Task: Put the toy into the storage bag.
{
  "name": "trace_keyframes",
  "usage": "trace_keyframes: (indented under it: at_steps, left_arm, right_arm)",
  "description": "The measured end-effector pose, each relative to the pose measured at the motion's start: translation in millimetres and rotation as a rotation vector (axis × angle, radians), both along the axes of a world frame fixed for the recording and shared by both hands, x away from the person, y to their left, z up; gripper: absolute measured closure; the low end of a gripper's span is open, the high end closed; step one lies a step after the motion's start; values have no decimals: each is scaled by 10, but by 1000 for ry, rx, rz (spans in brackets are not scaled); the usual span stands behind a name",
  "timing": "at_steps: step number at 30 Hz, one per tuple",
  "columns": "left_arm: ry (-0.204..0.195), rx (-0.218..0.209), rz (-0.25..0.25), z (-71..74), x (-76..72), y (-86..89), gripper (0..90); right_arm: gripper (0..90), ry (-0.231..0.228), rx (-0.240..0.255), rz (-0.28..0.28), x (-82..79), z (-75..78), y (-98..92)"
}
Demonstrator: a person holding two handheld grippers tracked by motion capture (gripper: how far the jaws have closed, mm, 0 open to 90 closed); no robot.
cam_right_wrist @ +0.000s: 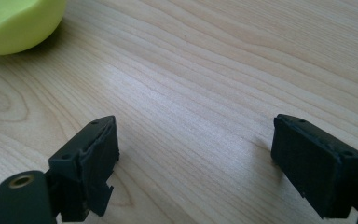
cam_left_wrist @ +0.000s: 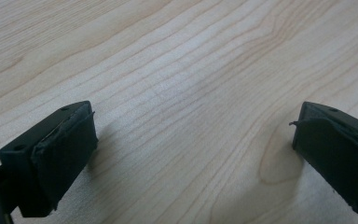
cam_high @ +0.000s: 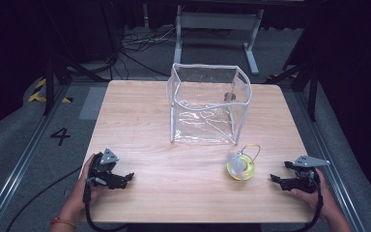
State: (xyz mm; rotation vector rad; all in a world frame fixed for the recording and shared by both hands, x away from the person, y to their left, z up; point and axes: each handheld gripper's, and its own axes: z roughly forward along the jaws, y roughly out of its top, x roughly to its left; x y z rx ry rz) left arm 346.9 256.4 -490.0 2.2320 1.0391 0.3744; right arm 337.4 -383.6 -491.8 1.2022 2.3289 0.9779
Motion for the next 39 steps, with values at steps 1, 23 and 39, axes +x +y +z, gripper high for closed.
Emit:
trace_keyframes:
  at_steps: [1,23,39]
  left_arm:
    - [0,1,-2,1,1,3,1]
    - [-2,4,5,2,-21,12,5]
    - [-4,1,14,0,-29,11,5]
  right_arm:
    - [152,5,-4,5,7,5,0]
    - [227,55,-124,161,-4,464,179]
    - [285,-9,-198,293,-27,1078,611]
